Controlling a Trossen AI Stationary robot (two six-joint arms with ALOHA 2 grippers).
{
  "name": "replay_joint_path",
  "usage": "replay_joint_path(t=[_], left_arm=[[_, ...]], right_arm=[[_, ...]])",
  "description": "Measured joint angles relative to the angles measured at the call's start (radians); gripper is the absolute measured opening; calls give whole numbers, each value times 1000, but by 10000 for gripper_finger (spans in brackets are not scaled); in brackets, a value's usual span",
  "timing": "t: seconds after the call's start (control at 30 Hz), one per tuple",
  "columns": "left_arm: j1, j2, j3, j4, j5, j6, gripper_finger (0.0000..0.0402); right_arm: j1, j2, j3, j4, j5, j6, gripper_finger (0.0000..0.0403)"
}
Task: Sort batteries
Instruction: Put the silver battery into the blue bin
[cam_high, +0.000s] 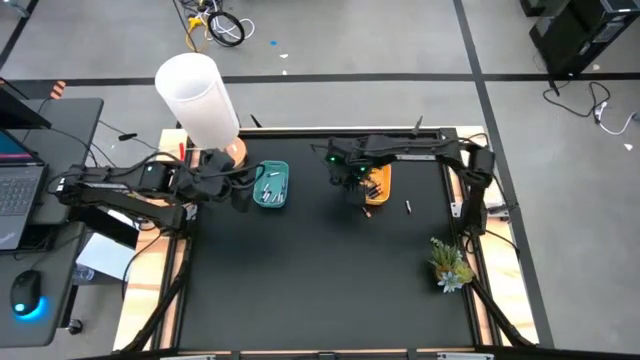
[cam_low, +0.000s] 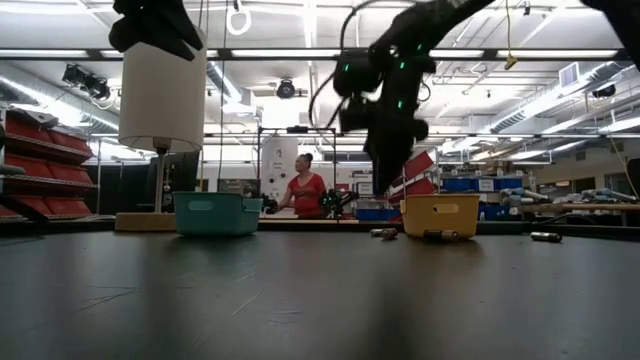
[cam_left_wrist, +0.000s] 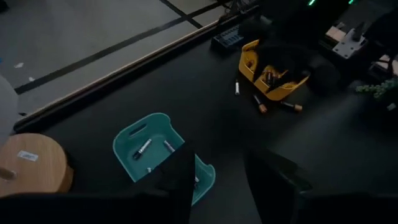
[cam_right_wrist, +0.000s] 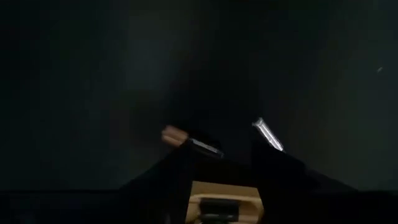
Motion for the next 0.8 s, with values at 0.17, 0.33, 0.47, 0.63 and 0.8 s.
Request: replay_joint_path(t=[0.17,0.33,0.47,0.63,0.8], left_arm=[[-24,-1,0,0,0,-51,147],[-50,0,0,0,0,-82,147],[-51,0,0,0,-5,-82,147],[-51,0,0,0,-16,-79,147],[-51,0,0,0,-16,-82,147]], right_arm=[[-18,65,0,11,44,-64,169],[-46,66,1,53,52,-99,164],[-73,74,1,108,52,-139,163],[-90,100,1,128,32,-176,163],[-90,118,-21,124,16,-214,161]])
